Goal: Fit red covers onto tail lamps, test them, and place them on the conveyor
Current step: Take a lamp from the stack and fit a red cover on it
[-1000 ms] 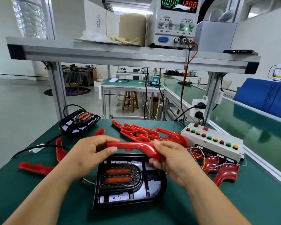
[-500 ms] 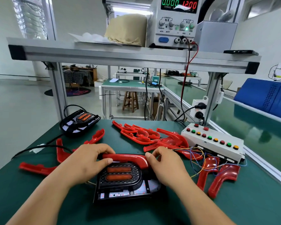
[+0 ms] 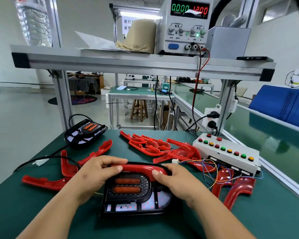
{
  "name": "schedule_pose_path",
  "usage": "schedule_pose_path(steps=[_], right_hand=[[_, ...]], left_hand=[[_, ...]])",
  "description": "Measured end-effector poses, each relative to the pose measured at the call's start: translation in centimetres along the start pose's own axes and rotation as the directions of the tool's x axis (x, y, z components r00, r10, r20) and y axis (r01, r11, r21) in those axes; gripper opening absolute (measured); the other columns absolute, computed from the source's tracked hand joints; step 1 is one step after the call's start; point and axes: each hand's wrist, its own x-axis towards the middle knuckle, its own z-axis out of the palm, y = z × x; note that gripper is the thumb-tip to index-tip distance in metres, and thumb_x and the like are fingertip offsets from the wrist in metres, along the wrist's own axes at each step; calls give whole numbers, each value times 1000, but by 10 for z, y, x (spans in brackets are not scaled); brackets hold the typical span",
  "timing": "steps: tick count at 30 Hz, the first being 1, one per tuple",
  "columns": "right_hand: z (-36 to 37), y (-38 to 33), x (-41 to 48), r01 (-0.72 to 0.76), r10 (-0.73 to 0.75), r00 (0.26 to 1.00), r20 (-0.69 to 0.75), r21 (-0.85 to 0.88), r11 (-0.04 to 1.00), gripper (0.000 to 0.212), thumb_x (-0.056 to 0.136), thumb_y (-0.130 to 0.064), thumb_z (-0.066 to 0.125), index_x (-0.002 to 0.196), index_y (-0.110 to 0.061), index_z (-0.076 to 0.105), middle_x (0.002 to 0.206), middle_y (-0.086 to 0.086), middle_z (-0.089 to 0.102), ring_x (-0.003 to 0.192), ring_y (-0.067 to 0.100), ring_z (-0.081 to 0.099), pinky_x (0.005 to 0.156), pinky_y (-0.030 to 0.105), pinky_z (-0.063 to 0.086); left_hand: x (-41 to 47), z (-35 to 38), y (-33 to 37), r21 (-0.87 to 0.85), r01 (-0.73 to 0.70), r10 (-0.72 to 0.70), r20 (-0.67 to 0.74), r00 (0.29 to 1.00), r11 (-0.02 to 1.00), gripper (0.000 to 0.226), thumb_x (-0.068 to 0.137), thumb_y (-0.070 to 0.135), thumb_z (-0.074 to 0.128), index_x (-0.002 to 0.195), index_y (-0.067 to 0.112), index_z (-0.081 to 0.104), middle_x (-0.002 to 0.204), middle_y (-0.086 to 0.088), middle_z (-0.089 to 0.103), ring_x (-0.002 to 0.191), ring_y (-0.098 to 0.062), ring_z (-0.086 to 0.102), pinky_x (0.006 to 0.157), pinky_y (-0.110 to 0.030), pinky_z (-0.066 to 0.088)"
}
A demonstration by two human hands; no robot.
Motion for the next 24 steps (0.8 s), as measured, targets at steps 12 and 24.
schedule_pose_path(steps=[12,24], right_hand=[[-6,7,4,143,-152,988,1,324,935,45,66,-39,80,106,-24,66,101,2,74,93,19,70,86,31,56],[-4,6,2,148,-173,985,21,416,897,49,73,-35,71,112,-7,62,92,8,70,70,9,64,69,24,53]], left_hand=[[0,14,-3,-488,65,-38,65,997,870,31,85,11,56,116,12,57,101,-27,71,88,-48,70,64,-52,60],[1,15,-6,-495,34,-1,67,998,868,25,97,6,46,121,13,54,98,-26,72,88,-46,71,62,-47,60]])
